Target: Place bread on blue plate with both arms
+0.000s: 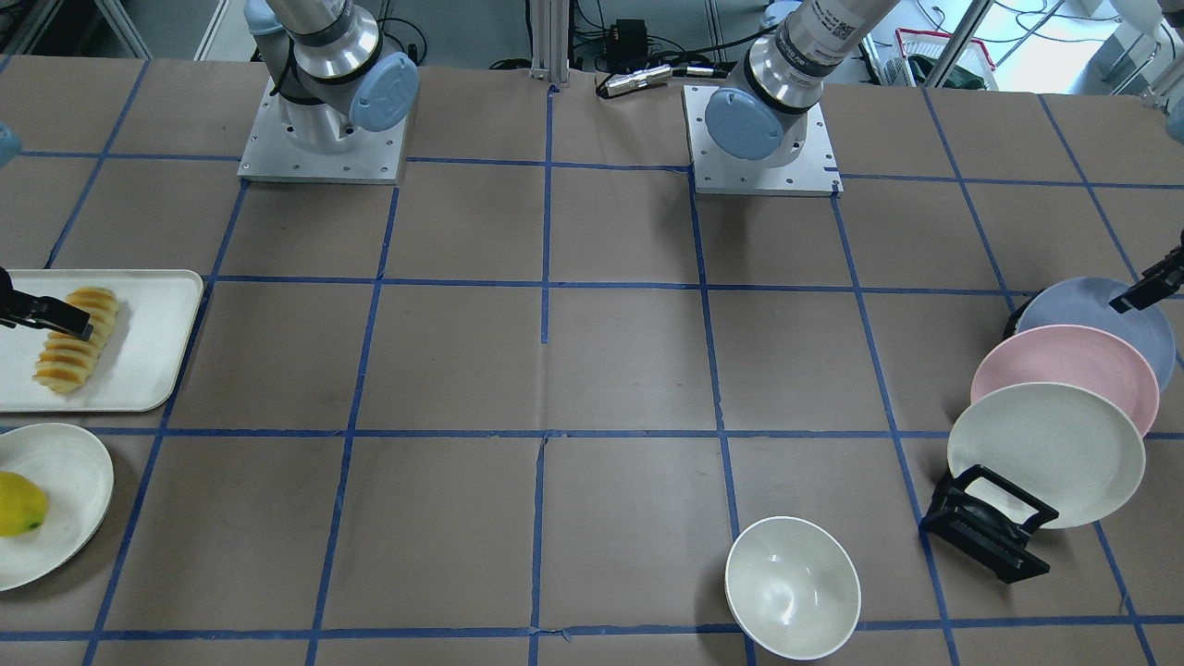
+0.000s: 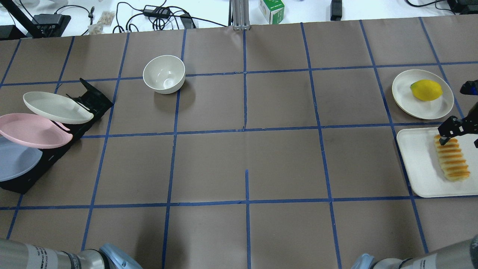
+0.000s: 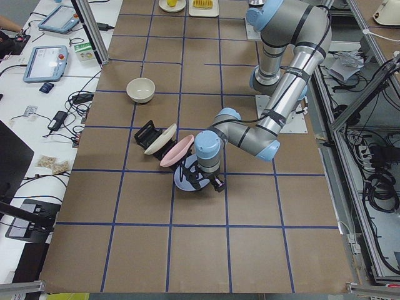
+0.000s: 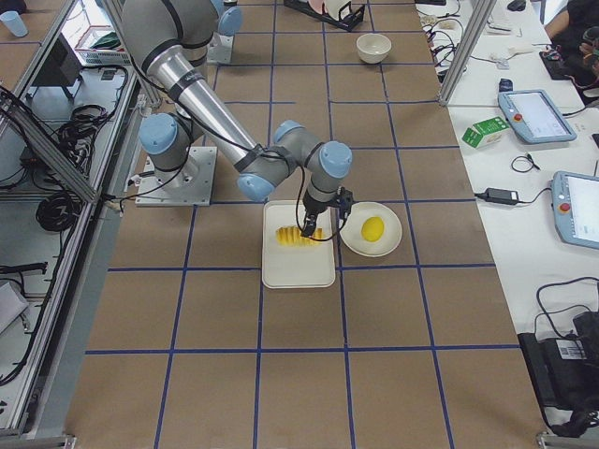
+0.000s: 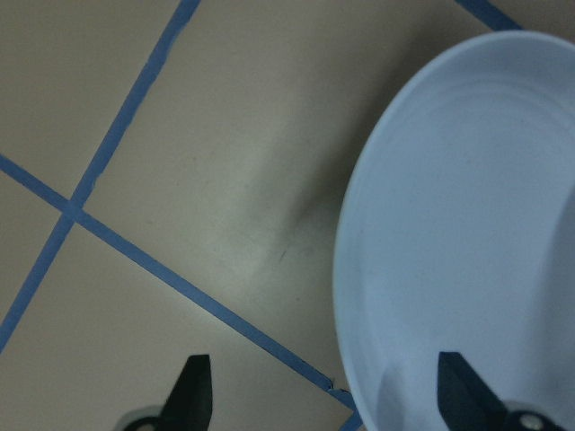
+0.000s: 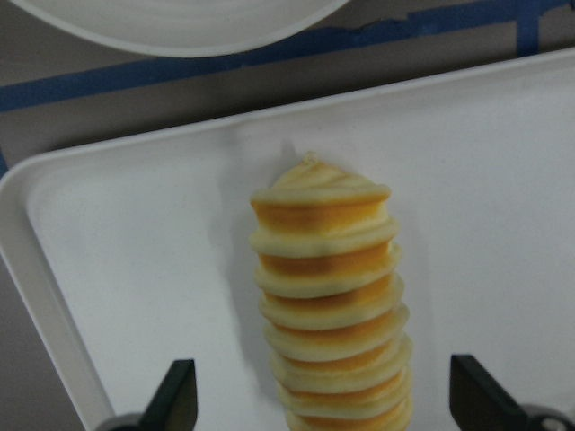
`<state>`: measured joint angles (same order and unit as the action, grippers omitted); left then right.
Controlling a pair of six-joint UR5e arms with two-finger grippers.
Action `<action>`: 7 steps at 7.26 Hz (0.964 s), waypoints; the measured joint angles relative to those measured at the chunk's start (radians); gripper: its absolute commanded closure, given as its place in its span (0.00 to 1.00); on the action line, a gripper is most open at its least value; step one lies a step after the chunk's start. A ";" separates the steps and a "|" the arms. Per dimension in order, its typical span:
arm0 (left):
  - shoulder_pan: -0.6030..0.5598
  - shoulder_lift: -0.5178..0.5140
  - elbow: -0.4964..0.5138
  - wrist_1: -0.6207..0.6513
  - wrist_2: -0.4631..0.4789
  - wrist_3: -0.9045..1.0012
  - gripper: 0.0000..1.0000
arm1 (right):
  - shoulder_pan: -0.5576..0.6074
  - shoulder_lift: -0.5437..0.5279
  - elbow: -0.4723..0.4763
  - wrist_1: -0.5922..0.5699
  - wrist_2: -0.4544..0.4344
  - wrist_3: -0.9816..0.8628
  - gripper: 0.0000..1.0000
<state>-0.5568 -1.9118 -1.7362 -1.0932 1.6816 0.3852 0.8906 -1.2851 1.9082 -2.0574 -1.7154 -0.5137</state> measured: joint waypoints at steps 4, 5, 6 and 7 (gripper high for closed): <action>-0.005 0.000 0.002 0.007 0.000 0.009 1.00 | -0.035 0.050 0.033 -0.071 0.000 -0.038 0.00; -0.011 0.012 0.002 0.006 0.000 0.009 1.00 | -0.038 0.054 0.045 -0.076 0.001 -0.037 0.00; -0.025 0.030 0.004 0.003 0.002 0.008 1.00 | -0.039 0.057 0.055 -0.082 0.002 -0.036 0.08; -0.039 0.051 0.010 -0.008 0.006 0.008 1.00 | -0.039 0.057 0.061 -0.085 0.002 -0.035 0.55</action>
<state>-0.5961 -1.8612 -1.7260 -1.1007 1.6872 0.3936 0.8519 -1.2279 1.9691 -2.1428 -1.7136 -0.5485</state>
